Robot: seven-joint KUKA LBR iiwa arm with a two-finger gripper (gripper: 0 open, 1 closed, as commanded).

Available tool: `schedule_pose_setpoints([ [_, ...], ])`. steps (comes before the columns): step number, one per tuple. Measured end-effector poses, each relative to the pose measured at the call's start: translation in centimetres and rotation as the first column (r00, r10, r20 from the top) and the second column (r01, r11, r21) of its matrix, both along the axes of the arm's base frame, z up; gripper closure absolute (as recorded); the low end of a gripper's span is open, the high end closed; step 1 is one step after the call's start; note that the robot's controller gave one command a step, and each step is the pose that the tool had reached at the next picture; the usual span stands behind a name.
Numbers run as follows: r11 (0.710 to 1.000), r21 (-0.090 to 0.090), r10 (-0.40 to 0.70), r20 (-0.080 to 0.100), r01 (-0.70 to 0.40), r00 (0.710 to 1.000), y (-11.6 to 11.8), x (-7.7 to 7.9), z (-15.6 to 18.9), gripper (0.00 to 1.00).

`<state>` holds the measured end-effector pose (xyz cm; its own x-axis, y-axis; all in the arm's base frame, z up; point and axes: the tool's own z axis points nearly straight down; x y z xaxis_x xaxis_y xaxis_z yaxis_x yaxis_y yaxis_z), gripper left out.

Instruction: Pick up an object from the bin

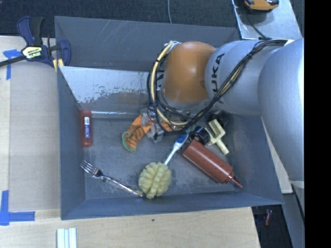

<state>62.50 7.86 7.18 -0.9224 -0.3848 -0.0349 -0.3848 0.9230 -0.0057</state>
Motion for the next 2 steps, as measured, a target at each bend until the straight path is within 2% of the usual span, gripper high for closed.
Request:
schedule_pose_setpoints([
  [1,0.999,0.002,-0.040,0.003,0.040,0.999,0.02,-1.09,14.82,1.00],
  [2,0.999,0.002,-0.041,0.003,0.041,0.999,0.01,-1.10,14.81,1.00],
])
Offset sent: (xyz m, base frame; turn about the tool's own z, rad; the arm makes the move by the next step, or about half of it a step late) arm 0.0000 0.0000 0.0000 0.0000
